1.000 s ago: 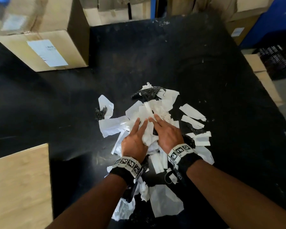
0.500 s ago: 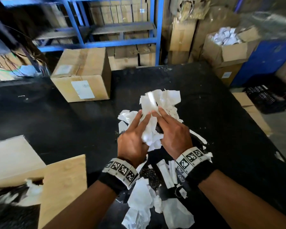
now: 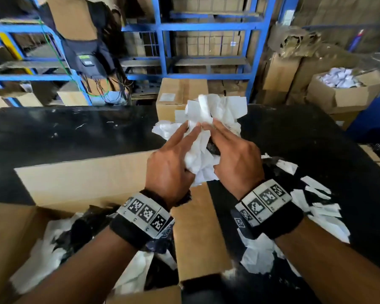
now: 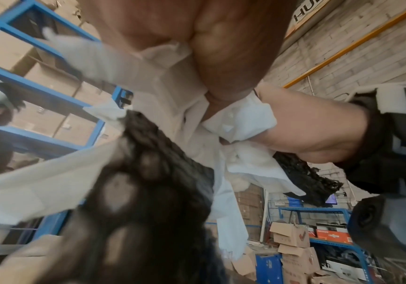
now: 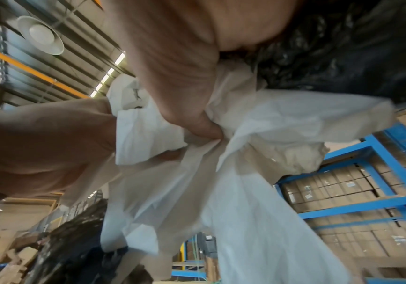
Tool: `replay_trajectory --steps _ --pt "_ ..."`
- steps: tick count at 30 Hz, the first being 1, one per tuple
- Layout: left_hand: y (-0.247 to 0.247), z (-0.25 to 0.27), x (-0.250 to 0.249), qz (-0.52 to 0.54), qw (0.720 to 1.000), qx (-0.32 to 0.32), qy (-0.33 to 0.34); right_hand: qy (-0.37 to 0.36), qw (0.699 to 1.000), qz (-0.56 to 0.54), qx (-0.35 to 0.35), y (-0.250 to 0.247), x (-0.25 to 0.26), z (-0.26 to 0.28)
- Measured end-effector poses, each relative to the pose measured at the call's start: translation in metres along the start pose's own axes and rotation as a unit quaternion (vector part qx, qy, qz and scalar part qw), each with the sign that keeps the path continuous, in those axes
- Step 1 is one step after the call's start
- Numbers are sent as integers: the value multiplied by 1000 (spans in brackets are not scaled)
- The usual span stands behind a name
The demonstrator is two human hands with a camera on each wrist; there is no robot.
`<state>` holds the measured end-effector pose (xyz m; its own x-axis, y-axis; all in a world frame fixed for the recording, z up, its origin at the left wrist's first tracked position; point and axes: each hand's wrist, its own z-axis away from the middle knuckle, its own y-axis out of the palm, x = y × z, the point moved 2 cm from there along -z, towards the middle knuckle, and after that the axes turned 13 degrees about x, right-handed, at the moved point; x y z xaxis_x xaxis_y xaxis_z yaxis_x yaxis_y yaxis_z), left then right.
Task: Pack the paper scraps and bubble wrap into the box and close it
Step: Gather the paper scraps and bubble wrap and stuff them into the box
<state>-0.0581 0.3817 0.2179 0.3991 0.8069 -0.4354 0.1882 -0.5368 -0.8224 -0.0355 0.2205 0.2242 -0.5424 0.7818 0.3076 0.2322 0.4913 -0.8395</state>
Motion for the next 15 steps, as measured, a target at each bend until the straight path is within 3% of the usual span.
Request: replay_trajectory --steps 5,8,15 --pt "-63 72 61 -33 999 10 -39 -10 999 -26 27 47 106 -3" --pt "-83 111 94 -40 994 43 -93 8 995 -33 94 81 150 0" --pt "-59 183 181 -29 981 118 -150 30 966 -44 252 170 198 25"
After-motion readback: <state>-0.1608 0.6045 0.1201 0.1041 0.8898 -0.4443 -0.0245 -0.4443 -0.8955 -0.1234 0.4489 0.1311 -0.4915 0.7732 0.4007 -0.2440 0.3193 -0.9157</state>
